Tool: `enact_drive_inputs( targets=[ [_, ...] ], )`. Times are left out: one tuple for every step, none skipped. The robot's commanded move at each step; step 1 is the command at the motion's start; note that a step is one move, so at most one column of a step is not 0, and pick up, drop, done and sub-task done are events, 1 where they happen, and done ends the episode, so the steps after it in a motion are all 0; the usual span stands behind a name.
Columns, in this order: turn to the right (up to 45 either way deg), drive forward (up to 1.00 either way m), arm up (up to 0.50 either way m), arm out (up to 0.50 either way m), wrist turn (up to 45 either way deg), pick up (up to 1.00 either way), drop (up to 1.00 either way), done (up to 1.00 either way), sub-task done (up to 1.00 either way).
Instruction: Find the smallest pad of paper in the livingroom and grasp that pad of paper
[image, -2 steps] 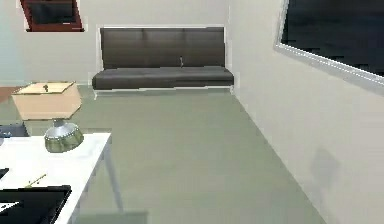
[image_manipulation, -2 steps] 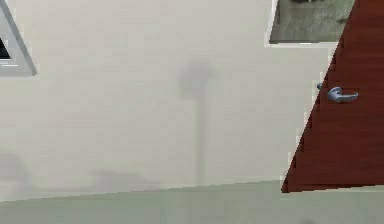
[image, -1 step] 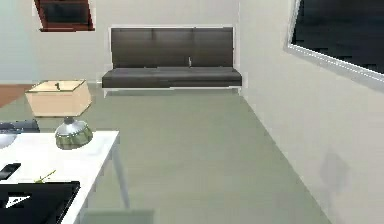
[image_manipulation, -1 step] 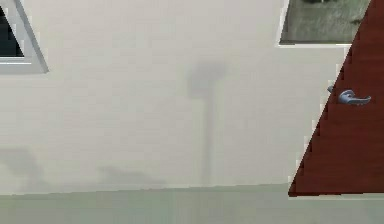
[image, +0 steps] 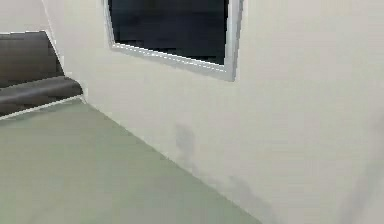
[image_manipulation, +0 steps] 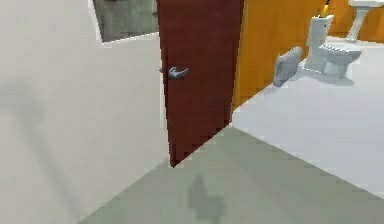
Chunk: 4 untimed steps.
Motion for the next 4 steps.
enact_drive_inputs(
  targets=[
    [45.0,0.0,0.0,0.0,0.0,0.0,0.0,0.0,0.0],
    [42.0,0.0,0.0,0.0,0.0,0.0,0.0,0.0,0.0],
    [0.0,0.1,0.0,0.0,0.0,0.0,0.0,0.0,0.0],
    [-45.0,0.0,0.0,0.0,0.0,0.0,0.0,0.0,0.0]
  ],
)
